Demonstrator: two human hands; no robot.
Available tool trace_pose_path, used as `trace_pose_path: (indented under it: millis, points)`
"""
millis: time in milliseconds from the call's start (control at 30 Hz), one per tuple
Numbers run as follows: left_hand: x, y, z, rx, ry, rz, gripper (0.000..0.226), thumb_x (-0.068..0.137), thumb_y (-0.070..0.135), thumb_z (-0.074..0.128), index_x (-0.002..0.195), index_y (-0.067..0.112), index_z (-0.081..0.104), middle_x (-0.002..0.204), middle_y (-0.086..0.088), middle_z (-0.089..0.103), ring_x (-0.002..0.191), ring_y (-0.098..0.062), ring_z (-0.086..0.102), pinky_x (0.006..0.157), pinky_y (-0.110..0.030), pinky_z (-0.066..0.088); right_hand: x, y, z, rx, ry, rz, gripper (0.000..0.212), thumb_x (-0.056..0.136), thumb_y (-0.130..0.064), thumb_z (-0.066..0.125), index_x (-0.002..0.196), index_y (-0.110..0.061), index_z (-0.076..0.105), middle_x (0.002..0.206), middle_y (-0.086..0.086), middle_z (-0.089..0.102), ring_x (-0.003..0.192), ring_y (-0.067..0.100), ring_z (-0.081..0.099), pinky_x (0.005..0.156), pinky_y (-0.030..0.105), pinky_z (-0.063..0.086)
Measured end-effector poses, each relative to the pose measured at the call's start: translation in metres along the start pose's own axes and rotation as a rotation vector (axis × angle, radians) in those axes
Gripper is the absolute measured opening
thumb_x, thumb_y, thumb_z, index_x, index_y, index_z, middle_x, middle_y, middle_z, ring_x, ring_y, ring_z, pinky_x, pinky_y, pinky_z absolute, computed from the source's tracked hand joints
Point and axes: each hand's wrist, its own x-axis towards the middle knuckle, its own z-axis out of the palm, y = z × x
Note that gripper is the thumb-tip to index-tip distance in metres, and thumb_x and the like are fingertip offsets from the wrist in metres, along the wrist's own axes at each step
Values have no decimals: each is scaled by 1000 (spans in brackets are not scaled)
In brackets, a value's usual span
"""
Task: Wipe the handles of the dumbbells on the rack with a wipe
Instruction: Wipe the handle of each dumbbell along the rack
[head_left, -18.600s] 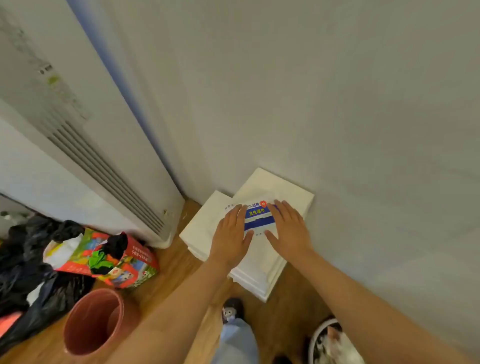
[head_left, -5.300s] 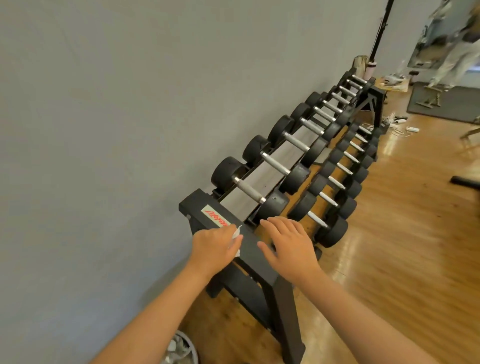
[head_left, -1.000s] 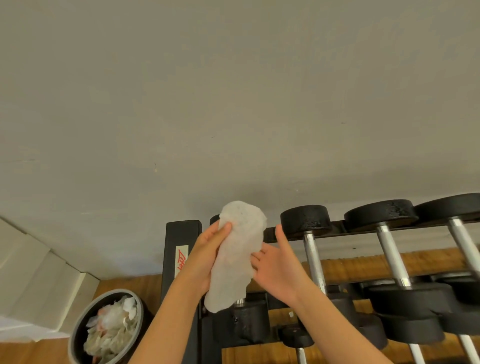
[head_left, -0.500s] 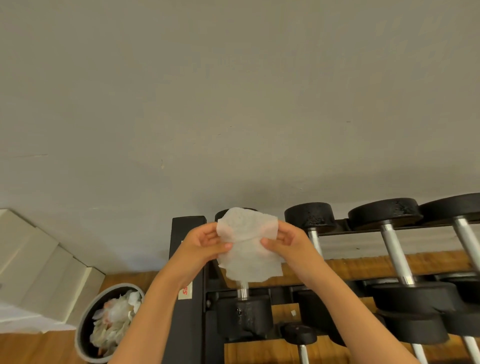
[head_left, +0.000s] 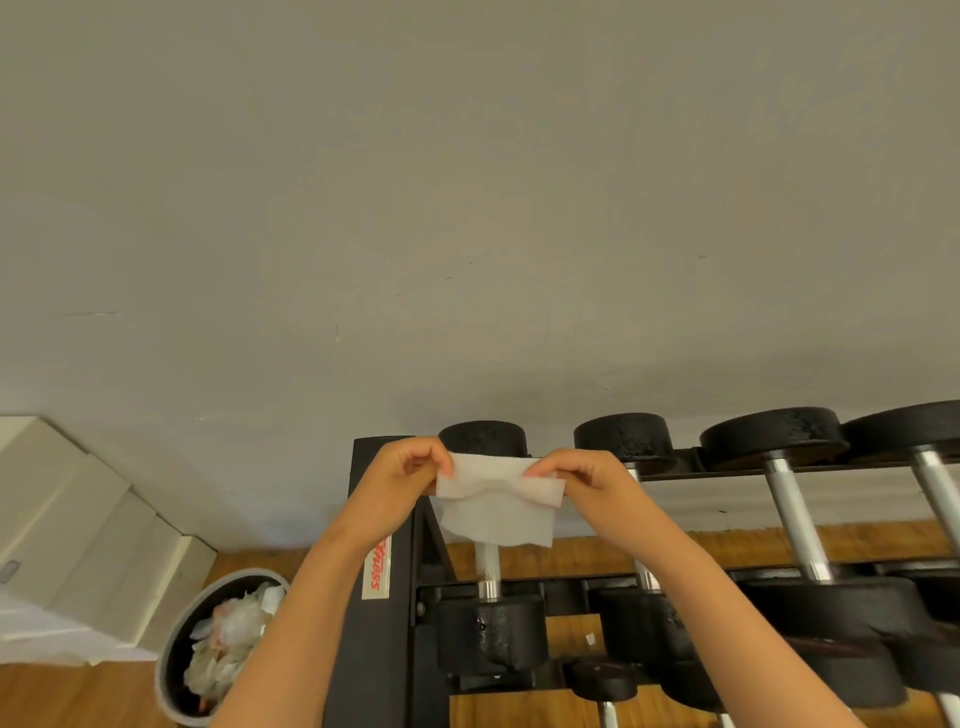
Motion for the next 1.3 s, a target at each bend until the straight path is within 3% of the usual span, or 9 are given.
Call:
trace_pose_path:
  millis: [167, 333, 500, 600, 733, 933, 1100, 1233, 1300]
  points:
    - [-2, 5, 4, -87, 13, -55, 29, 96, -2, 47, 79, 7, 68, 87, 8, 71, 94, -13, 69, 74, -23, 56, -2, -2, 1, 75, 61, 11, 41, 100, -9, 41, 85, -30, 72, 109, -13, 62, 108, 6, 53, 91, 21, 45]
    - [-6, 4, 15, -111, 84, -60, 8, 91, 9, 62, 89, 13, 68, 100, 1, 68, 97, -16, 66, 77, -29, 58, 2, -5, 14, 53, 181, -16, 12, 87, -17, 68, 82, -27, 64, 100, -12, 60, 98, 8, 57, 73, 16, 50]
    - [-7, 0, 25, -136, 132, -113, 30, 82, 5, 73, 107, 19, 63, 119, 2, 61, 99, -18, 68, 77, -37, 61, 8, -3, 29, 57, 269, 6, 33, 84, -10, 71, 95, -34, 51, 105, -20, 51, 96, 4, 54, 63, 11, 49]
    - [-8, -5, 26, -86, 144, -101, 39, 82, 3, 73, 111, 26, 60, 117, 11, 59, 95, -7, 67, 72, -28, 59, 12, -1, 35, 70, 304, 23, 45, 83, -8, 72, 107, -35, 46, 103, -23, 48, 93, 1, 53, 64, 11, 50]
    - [-10, -11, 32, 67, 246, -42, 45, 81, 3, 73, 111, 31, 56, 116, 19, 54, 100, -7, 59, 69, -14, 53, 15, 3, 48, 148, 363, 83, 51, 82, -5, 72, 118, -30, 45, 99, -24, 49, 88, -3, 53, 60, 9, 49]
    - [-11, -12, 52, 71, 308, 34, 63, 83, 7, 73, 134, 32, 45, 113, 13, 57, 100, 3, 57, 79, -13, 51, 18, 6, 64, 196, 424, 58, 41, 84, -5, 70, 107, -31, 50, 101, -15, 58, 92, 3, 61, 69, 17, 52]
    - [-11, -17, 57, -15, 261, 39, 66, 86, 11, 70, 141, 32, 38, 118, 11, 64, 110, 1, 59, 81, -22, 56, 19, 5, 65, 336, 368, 42, 44, 94, -13, 59, 128, -33, 41, 97, -4, 72, 95, 1, 66, 81, 18, 50]
    - [-10, -17, 57, -208, 278, -16, 59, 81, 23, 72, 134, 25, 45, 124, 8, 63, 113, -1, 60, 86, -22, 54, 19, 9, 66, 396, 276, 46, 41, 99, -24, 50, 137, -32, 36, 102, -22, 70, 103, 0, 62, 95, 28, 48]
    - [-7, -18, 57, -308, 306, -81, 57, 76, 33, 72, 128, 24, 51, 122, 5, 65, 112, -7, 62, 87, -30, 57, 16, 10, 69, 358, 187, 28, 40, 100, -28, 48, 137, -33, 35, 107, -25, 67, 106, -1, 60, 95, 22, 47]
